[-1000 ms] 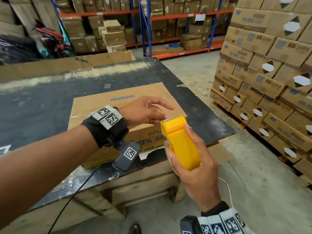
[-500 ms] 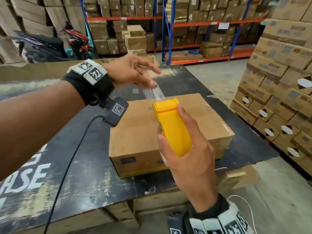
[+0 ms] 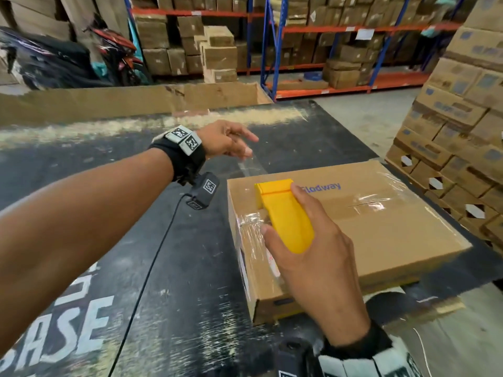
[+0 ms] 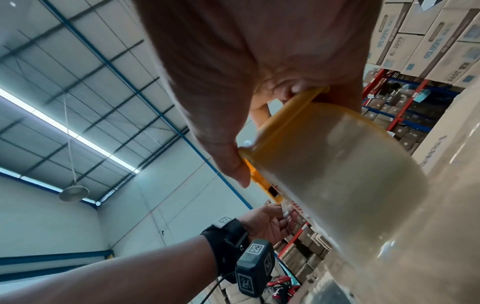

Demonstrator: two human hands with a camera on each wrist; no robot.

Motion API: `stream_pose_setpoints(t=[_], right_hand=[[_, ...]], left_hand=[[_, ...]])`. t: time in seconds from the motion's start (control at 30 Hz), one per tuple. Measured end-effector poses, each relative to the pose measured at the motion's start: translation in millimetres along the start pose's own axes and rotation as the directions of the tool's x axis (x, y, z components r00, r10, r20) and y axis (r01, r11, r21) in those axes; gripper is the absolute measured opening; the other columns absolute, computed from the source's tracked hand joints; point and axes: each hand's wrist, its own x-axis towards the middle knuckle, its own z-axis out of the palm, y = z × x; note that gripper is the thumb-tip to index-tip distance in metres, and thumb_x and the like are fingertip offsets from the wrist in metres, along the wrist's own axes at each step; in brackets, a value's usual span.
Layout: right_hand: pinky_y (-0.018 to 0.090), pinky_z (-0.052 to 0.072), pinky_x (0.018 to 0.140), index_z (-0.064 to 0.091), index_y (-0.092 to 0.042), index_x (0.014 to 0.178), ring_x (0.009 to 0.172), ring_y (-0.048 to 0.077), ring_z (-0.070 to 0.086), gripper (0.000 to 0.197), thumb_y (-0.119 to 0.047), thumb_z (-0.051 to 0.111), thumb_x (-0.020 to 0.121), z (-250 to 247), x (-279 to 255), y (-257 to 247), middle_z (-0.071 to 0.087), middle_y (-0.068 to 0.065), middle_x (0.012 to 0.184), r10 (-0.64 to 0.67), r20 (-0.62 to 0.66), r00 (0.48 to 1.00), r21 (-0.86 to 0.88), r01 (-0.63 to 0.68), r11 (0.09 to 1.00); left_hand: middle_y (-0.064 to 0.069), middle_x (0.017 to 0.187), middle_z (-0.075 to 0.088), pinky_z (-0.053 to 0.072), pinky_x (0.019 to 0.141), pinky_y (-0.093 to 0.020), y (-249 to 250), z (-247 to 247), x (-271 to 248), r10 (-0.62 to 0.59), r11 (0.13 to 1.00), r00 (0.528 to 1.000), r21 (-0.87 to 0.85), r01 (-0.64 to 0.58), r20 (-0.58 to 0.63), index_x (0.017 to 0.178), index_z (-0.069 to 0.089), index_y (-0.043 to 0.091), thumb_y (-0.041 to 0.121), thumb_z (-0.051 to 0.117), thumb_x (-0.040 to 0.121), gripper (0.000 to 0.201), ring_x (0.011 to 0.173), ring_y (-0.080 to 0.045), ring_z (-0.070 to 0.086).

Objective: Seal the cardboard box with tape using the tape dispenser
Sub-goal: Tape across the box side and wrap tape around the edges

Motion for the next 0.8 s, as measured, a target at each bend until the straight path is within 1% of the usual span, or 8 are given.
stream_pose_setpoints(t=[0.1, 0.2, 0.4, 0.47, 0.53, 0.63, 0.73, 0.8], right_hand=[[0.021, 0.040, 0.084, 0.042, -0.042, 0.148, 0.114, 0.012, 0.058, 0.072, -0.051, 0.071, 0.082, 18, 18, -2, 0.063, -0.014, 0.135, 0.037, 0.034, 0.999, -0.064, -0.035, 0.997], [0.029, 0.045, 0.089, 0.043, -0.042, 0.147, 0.112, 0.017, 0.059, 0.070, -0.051, 0.070, 0.083, 29, 35, -6, 0.066, -0.009, 0.129, 0.083, 0.063, 0.995, -0.098, -0.076, 0.992], [0.017, 0.030, 0.079, 0.043, -0.043, 0.146, 0.091, 0.006, 0.043, 0.067, -0.049, 0.069, 0.084, 42, 59, -15, 0.063, -0.015, 0.126, 0.161, 0.097, 0.982, -0.124, -0.148, 0.981], [0.019, 0.030, 0.081, 0.043, -0.043, 0.146, 0.102, 0.012, 0.049, 0.067, -0.050, 0.068, 0.085, 45, 62, -16, 0.063, -0.014, 0.129, 0.177, 0.109, 0.978, -0.138, -0.161, 0.977], [0.023, 0.034, 0.084, 0.041, -0.044, 0.146, 0.116, 0.016, 0.052, 0.066, -0.050, 0.067, 0.085, 47, 63, -17, 0.063, -0.011, 0.132, 0.199, 0.128, 0.972, -0.166, -0.177, 0.970], [0.029, 0.040, 0.090, 0.040, -0.045, 0.146, 0.118, 0.019, 0.053, 0.066, -0.052, 0.066, 0.086, 51, 63, -18, 0.064, -0.008, 0.132, 0.221, 0.151, 0.963, -0.205, -0.188, 0.960], [0.034, 0.044, 0.094, 0.041, -0.043, 0.146, 0.117, 0.020, 0.055, 0.066, -0.053, 0.066, 0.086, 52, 62, -17, 0.064, -0.008, 0.131, 0.218, 0.131, 0.967, -0.214, -0.187, 0.959], [0.034, 0.044, 0.093, 0.041, -0.043, 0.146, 0.112, 0.018, 0.055, 0.065, -0.053, 0.065, 0.087, 52, 63, -17, 0.064, -0.008, 0.129, 0.218, 0.129, 0.967, -0.219, -0.186, 0.958]], left_hand=[[-0.005, 0.083, 0.079, 0.054, 0.102, -0.051, -26, -8, 11, -0.012, 1.000, 1.000, -0.028, 0.011, -0.008, 0.113, 0.073, 0.017, 0.006, 0.079, 0.079, 0.036, 0.099, -0.034, 0.071], [-0.020, 0.099, 0.077, 0.052, 0.104, -0.051, -44, -11, 19, -0.026, 0.998, 1.000, -0.057, 0.026, -0.012, 0.110, 0.074, 0.020, 0.017, 0.082, 0.072, 0.039, 0.103, -0.035, 0.073], [-0.030, 0.112, 0.073, 0.052, 0.106, -0.048, -79, -9, 36, -0.082, 0.991, 0.997, -0.109, 0.081, -0.003, 0.108, 0.075, 0.020, 0.011, 0.081, 0.075, 0.035, 0.110, -0.035, 0.072], [-0.032, 0.115, 0.071, 0.053, 0.104, -0.044, -87, -8, 40, -0.087, 0.988, 0.996, -0.125, 0.087, 0.008, 0.111, 0.073, 0.016, 0.004, 0.077, 0.082, 0.032, 0.111, -0.037, 0.071], [-0.027, 0.109, 0.074, 0.054, 0.102, -0.041, -93, -5, 42, -0.086, 0.988, 0.996, -0.125, 0.087, 0.015, 0.111, 0.073, 0.018, 0.004, 0.076, 0.084, 0.031, 0.105, -0.033, 0.074], [-0.012, 0.098, 0.078, 0.054, 0.096, -0.038, -110, 1, 45, -0.122, 0.985, 0.990, -0.112, 0.129, 0.069, 0.108, 0.073, 0.022, 0.007, 0.077, 0.083, 0.029, 0.096, -0.022, 0.073], [-0.019, 0.116, 0.074, 0.054, 0.100, -0.041, -120, 8, 44, -0.170, 0.982, 0.980, -0.067, 0.177, 0.100, 0.113, 0.072, 0.021, 0.014, 0.076, 0.084, 0.029, 0.104, -0.022, 0.068], [-0.015, 0.119, 0.073, 0.054, 0.103, -0.044, -118, 7, 42, -0.135, 0.985, 0.989, 0.117, 0.127, 0.059, 0.119, 0.070, 0.020, 0.012, 0.074, 0.086, 0.034, 0.105, -0.020, 0.069]])
